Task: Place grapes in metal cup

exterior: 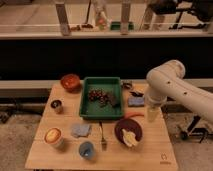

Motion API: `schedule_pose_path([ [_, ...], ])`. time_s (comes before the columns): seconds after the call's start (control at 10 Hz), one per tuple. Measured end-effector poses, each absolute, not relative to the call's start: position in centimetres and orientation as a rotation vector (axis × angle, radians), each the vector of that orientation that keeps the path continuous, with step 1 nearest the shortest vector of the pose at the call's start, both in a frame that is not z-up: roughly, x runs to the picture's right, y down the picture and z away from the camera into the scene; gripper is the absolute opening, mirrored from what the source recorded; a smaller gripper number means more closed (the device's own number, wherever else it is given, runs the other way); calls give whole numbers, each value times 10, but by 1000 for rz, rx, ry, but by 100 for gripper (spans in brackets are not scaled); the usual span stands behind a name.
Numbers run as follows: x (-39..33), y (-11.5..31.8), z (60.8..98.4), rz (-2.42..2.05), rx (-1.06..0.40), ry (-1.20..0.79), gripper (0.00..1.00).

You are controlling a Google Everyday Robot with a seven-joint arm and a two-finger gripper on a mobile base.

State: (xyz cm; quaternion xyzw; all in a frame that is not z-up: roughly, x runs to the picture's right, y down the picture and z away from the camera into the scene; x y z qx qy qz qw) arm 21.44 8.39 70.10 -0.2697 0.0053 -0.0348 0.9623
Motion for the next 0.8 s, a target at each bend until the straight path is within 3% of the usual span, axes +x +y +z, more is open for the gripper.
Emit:
schedule_pose_path([
  [0.8, 123, 53, 735, -184, -520, -43, 80],
])
